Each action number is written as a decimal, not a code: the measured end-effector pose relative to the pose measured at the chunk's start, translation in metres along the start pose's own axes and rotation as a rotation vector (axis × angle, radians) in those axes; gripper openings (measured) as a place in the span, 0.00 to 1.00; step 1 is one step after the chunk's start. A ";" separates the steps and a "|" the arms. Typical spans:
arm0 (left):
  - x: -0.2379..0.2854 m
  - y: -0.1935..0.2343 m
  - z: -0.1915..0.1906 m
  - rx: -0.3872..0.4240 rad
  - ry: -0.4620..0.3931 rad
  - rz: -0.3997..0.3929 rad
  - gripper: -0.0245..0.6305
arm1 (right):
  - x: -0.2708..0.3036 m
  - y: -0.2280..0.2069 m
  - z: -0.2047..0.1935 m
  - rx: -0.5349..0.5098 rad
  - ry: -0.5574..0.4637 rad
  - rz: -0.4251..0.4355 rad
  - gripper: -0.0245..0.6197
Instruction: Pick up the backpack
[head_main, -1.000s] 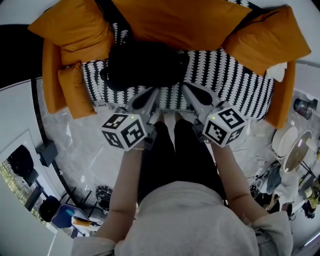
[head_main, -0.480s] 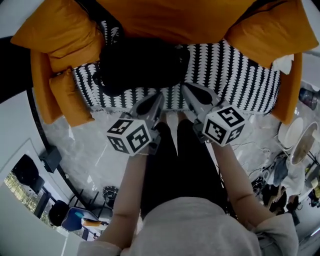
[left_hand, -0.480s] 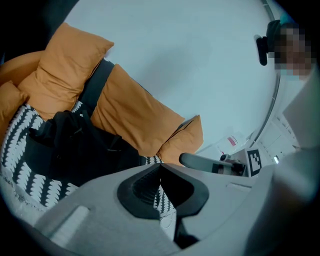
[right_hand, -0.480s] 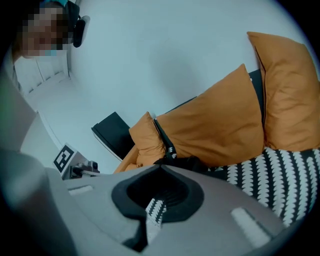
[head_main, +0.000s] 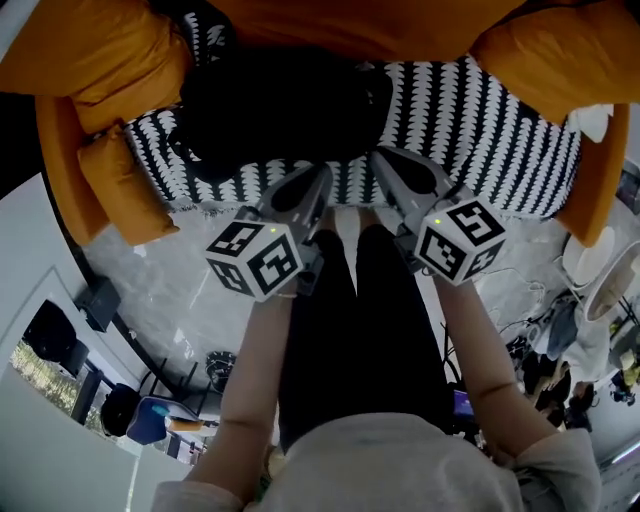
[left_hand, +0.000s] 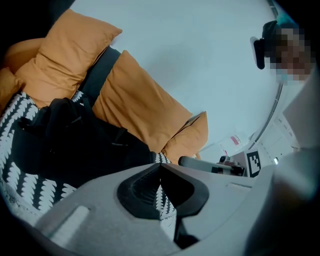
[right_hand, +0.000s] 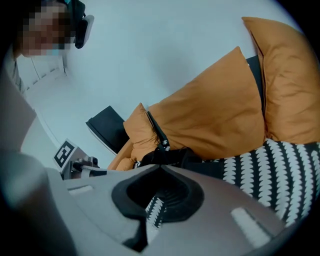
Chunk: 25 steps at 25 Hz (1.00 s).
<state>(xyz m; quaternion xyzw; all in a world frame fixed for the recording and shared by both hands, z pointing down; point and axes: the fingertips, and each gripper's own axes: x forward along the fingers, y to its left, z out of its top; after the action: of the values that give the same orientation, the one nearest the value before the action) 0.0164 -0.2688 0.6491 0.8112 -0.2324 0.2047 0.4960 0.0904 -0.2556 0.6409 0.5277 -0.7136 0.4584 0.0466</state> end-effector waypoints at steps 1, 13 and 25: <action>0.004 0.002 -0.001 -0.003 0.002 0.000 0.05 | 0.002 -0.004 -0.002 0.006 -0.002 -0.007 0.04; 0.029 0.006 -0.011 -0.027 0.008 -0.013 0.05 | 0.012 -0.043 -0.016 0.050 0.003 -0.051 0.21; 0.036 0.037 -0.014 -0.045 0.027 0.002 0.05 | 0.055 -0.067 -0.034 0.180 0.039 -0.136 0.54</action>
<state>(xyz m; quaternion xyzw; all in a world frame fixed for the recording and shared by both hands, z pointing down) 0.0222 -0.2772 0.7013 0.7970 -0.2309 0.2108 0.5168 0.1057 -0.2722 0.7313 0.5681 -0.6310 0.5265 0.0439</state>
